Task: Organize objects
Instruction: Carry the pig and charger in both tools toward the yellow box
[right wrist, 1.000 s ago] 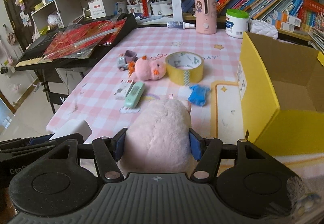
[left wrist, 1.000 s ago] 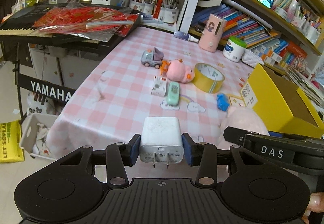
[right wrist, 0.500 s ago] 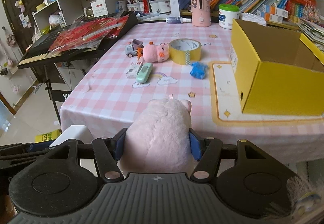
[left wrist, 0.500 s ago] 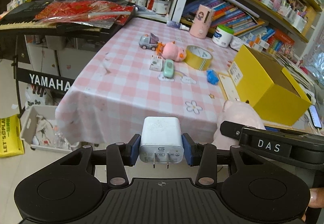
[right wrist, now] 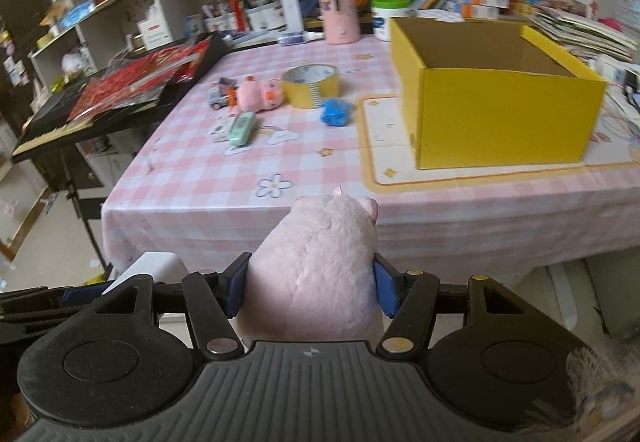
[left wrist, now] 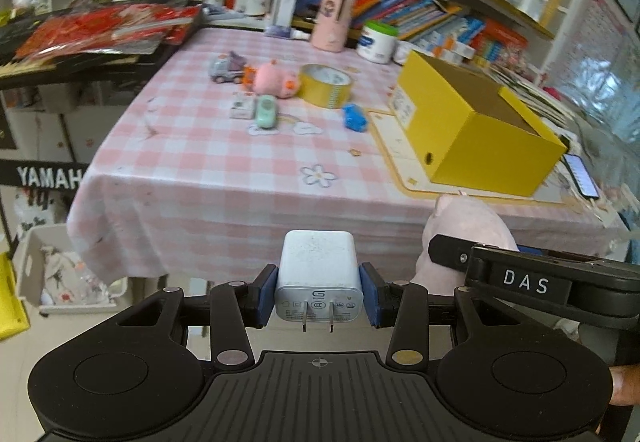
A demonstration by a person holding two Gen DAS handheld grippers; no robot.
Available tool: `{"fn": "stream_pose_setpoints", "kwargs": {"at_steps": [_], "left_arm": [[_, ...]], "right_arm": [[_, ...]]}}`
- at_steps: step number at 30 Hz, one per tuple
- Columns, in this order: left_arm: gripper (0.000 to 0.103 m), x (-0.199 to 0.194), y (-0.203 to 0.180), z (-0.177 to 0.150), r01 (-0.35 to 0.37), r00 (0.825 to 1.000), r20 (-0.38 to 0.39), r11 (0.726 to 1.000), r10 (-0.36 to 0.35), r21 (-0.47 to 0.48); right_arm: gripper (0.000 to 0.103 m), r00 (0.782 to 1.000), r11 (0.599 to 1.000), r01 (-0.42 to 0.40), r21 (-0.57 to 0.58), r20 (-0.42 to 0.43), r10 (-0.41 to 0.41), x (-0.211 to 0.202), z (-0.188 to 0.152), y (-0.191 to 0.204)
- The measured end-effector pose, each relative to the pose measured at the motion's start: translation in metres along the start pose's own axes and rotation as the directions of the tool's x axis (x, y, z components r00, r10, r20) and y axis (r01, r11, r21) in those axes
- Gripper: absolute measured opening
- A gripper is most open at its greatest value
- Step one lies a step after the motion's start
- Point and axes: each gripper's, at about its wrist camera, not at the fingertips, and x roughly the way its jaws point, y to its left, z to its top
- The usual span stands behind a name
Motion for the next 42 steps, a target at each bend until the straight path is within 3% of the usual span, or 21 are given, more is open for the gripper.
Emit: {"fn": "stream_pose_setpoints", "kwargs": {"at_steps": [23, 42], "left_arm": [[0.042, 0.032, -0.074, 0.009, 0.157, 0.987, -0.056, 0.975, -0.15, 0.16], [0.042, 0.064, -0.127, 0.032, 0.202, 0.979, -0.058, 0.956, -0.194, 0.212]], "right_arm": [[0.059, 0.987, 0.974, 0.156, 0.162, 0.019, -0.161, -0.031, -0.012, -0.073], [0.059, 0.979, 0.96, 0.199, 0.195, 0.011, -0.205, -0.026, 0.011, -0.13]]}}
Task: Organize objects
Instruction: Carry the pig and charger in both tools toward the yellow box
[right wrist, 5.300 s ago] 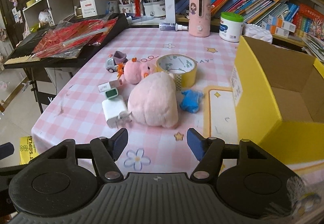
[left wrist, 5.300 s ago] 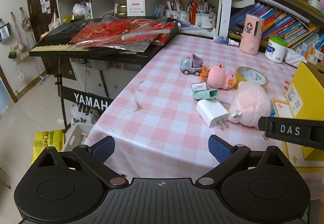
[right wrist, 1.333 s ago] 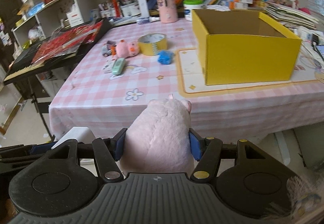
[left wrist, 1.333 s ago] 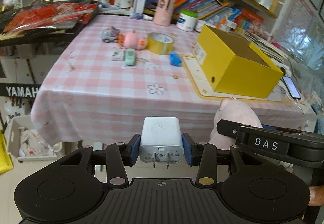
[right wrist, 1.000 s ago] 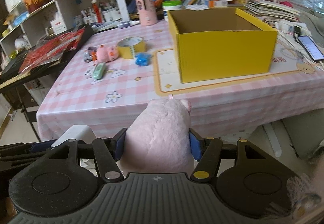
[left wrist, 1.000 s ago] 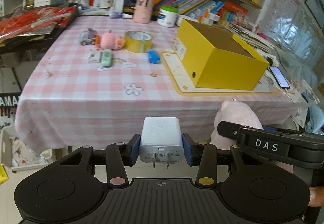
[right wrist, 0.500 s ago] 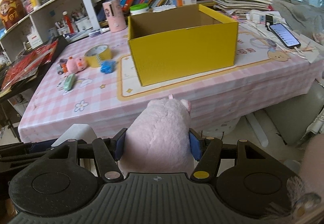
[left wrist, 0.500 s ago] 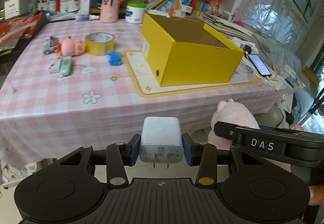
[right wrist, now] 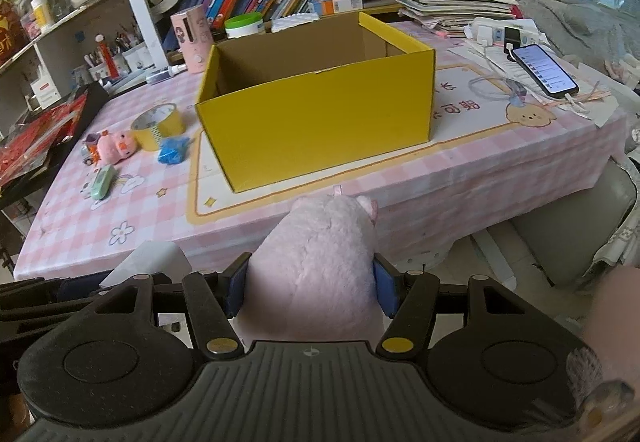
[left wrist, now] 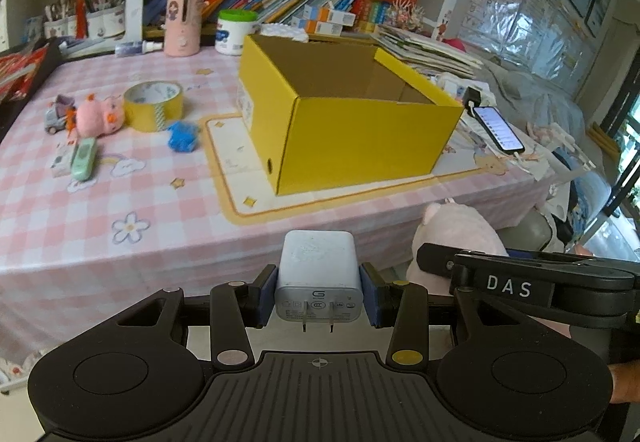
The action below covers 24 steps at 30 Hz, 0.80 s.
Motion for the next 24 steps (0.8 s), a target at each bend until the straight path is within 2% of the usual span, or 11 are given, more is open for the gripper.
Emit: {"fn": "stream_pose_setpoints", "kwargs": {"at_steps": [12, 17, 24], "left_arm": [[0.042, 0.029, -0.023, 0.032, 0.008, 0.999, 0.043, 0.999, -0.01, 0.04], [0.042, 0.036, -0.037, 0.058, 0.005, 0.994, 0.112, 0.997, -0.013, 0.071], [0.042, 0.049, -0.051, 0.097, -0.018, 0.981, 0.195, 0.996, 0.001, 0.087]], "right_arm": [[0.059, 1.0, 1.0, -0.01, 0.0, 0.007, 0.01, 0.021, 0.035, -0.027], [0.059, 0.997, 0.999, -0.021, -0.029, 0.078, 0.023, 0.022, 0.067, -0.038], [0.059, 0.98, 0.996, -0.061, -0.069, 0.184, 0.073, 0.026, 0.122, -0.052]]}}
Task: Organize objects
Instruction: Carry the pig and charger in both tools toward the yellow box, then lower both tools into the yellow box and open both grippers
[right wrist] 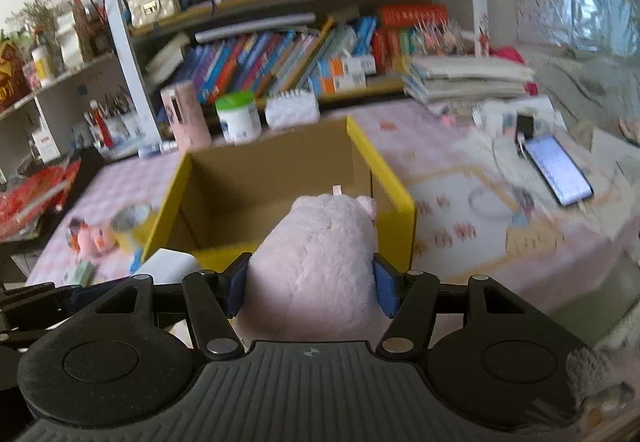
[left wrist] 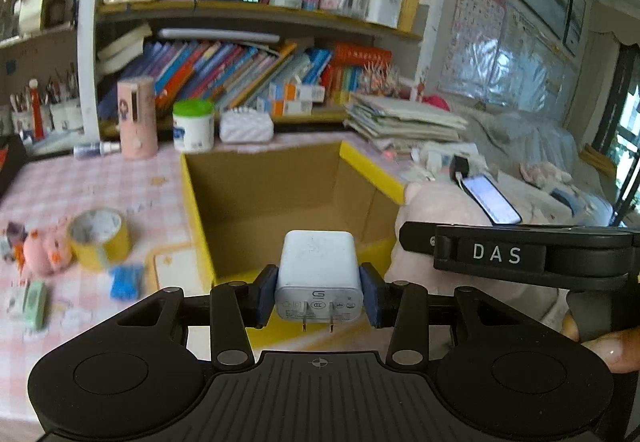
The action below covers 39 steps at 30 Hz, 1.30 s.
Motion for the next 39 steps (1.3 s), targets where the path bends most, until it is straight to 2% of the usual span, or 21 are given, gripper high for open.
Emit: {"fn": "stream_pose_setpoints", "kwargs": {"at_steps": [8, 13, 18, 22, 27, 32, 34, 39], "left_arm": [[0.042, 0.033, -0.001, 0.032, -0.082, 0.996, 0.032, 0.996, 0.081, 0.021], [0.042, 0.073, 0.003, 0.038, -0.147, 0.988, -0.033, 0.988, 0.148, 0.036], [0.042, 0.108, 0.001, 0.039, -0.189, 0.975, -0.104, 0.978, 0.197, 0.085], [0.042, 0.129, 0.0, 0.037, -0.214, 0.961, -0.153, 0.97, 0.23, 0.118], [0.042, 0.145, 0.001, 0.032, -0.226, 0.944, -0.21, 0.963, 0.253, 0.144], [0.042, 0.151, -0.001, 0.031, -0.22, 0.94, -0.229, 0.963, 0.252, 0.155], [0.042, 0.152, -0.001, 0.031, -0.22, 0.939, -0.233, 0.964, 0.251, 0.152], [0.044, 0.146, -0.006, 0.032, -0.243, 0.945, -0.182, 0.955, 0.272, 0.168]], "right_arm": [[0.059, 0.997, 0.995, -0.06, -0.077, 0.042, 0.063, 0.037, 0.046, -0.011], [0.059, 0.995, 0.99, -0.085, -0.114, 0.034, 0.089, 0.08, 0.068, -0.017], [0.059, 0.993, 0.977, -0.116, -0.178, -0.046, 0.109, 0.129, 0.082, -0.017], [0.059, 0.982, 0.954, -0.165, -0.252, -0.134, 0.135, 0.162, 0.083, -0.009], [0.059, 0.963, 0.913, -0.204, -0.352, -0.238, 0.123, 0.193, 0.075, 0.005], [0.059, 0.936, 0.875, -0.243, -0.419, -0.339, 0.098, 0.212, 0.066, 0.01], [0.06, 0.926, 0.875, -0.252, -0.413, -0.365, 0.095, 0.215, 0.065, 0.01], [0.064, 0.928, 0.879, -0.251, -0.405, -0.359, 0.099, 0.214, 0.066, 0.009]]}}
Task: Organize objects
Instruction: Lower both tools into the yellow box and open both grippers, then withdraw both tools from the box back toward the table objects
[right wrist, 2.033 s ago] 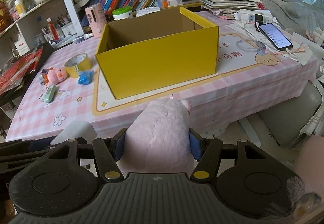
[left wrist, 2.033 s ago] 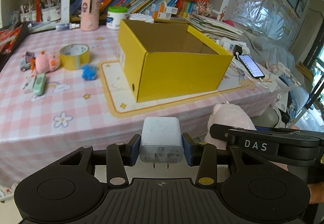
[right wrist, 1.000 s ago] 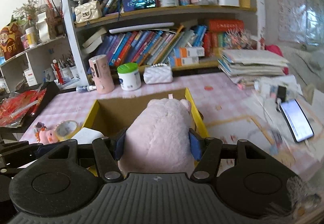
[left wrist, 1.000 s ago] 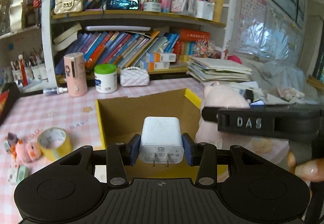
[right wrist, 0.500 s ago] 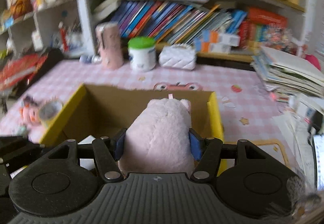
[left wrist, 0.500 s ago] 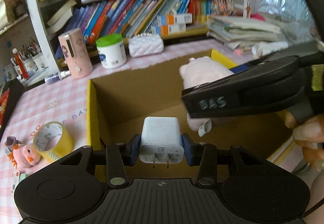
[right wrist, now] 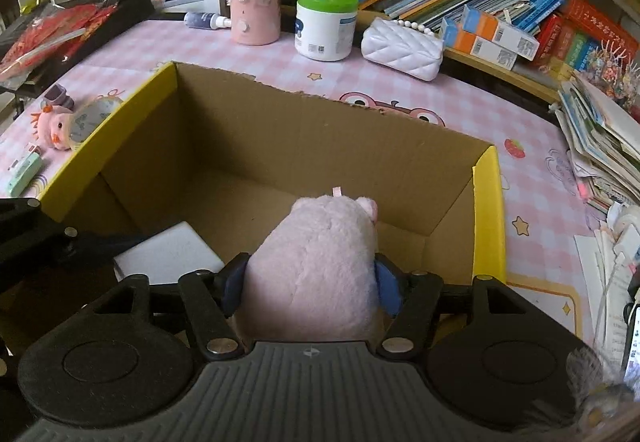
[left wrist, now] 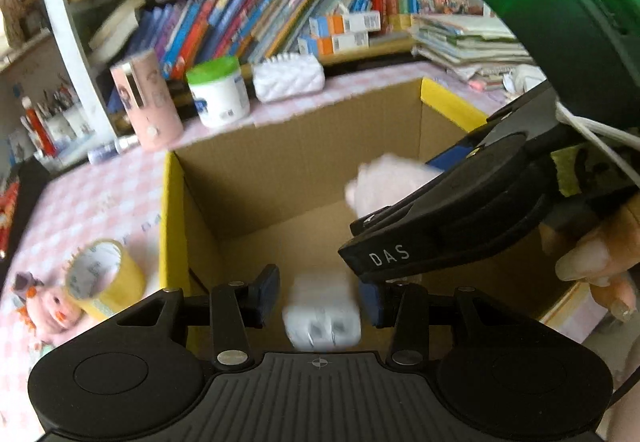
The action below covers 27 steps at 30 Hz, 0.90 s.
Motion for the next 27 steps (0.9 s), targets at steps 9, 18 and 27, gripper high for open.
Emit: {"fn": "stream_pose_setpoints", "kwargs": {"at_steps": [9, 18, 27], "left_arm": [[0.071, -0.035, 0.005, -0.005, -0.019, 0.994, 0.103, 0.999, 0.023, -0.041], [0.088, -0.087, 0.018, -0.027, -0.052, 0.977, 0.2, 0.993, 0.073, -0.107], [0.094, -0.121, 0.038, -0.063, -0.071, 0.969, 0.222, 0.982, 0.11, -0.174]], "right_arm": [[0.084, 0.988, 0.994, 0.045, 0.101, 0.141, -0.059, -0.04, 0.0, -0.005], [0.092, 0.947, 0.957, 0.079, 0.278, 0.279, -0.16, -0.098, -0.029, 0.005], [0.097, 0.9, 0.892, 0.162, 0.422, 0.307, -0.309, -0.139, -0.077, 0.028]]}}
